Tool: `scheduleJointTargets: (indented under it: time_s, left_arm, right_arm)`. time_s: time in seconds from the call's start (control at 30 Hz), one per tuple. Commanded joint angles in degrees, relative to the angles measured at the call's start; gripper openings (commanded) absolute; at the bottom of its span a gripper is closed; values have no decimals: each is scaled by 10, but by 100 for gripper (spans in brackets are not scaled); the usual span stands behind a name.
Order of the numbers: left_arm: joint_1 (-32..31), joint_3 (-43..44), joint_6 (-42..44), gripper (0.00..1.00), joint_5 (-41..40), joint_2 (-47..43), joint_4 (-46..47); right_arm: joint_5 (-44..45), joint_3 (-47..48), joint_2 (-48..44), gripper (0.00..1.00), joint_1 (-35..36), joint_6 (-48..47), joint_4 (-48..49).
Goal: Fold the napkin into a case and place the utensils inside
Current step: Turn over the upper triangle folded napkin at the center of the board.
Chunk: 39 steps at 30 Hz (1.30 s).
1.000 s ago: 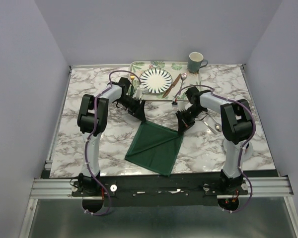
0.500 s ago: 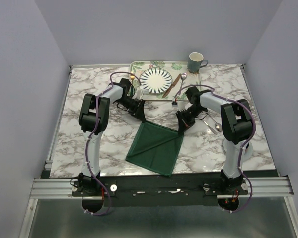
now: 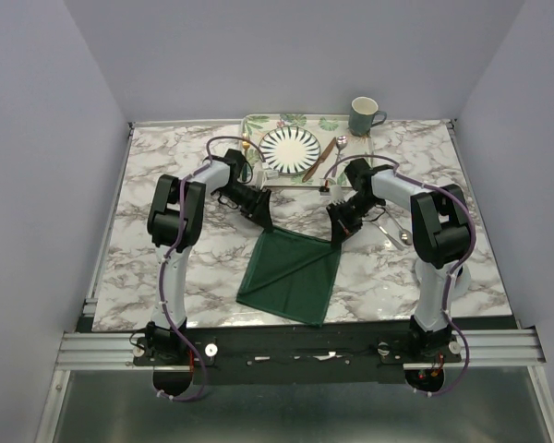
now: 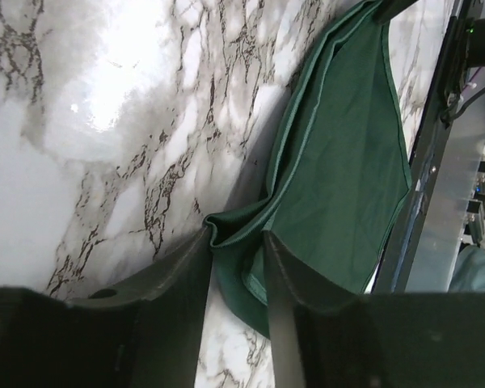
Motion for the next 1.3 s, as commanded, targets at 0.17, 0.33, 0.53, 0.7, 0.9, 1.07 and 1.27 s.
scheduleJointTargets:
  time_s: [0.17,0.33,0.53,0.7,0.9,1.07,1.27]
  left_arm:
    - [-4,-19,38,6,-22,-27,-1]
    - [-2,-26,62,0,-24,-85,-1]
    - [5,3,106,0,-40,-168,0]
    - [29,124,115,0,-40,-178,11]
    - [37,196,189,0,-60,-187,62]
    - [38,67,331,0,-47,-248,107]
    - [16,-179,433,0,-25,-357,110]
  right_arm:
    - [14,14,-16,1,4,-19,-8]
    - [20,11,-48,1,4,-41,-4]
    - [56,53,-117,0,5,-89,9]
    - [123,117,-158,1,4,-145,55]
    - [171,171,-185,1,4,-237,166]
    - [180,104,-216,1,16,-314,253]
    - [184,-148,-318,1,77,-421,311]
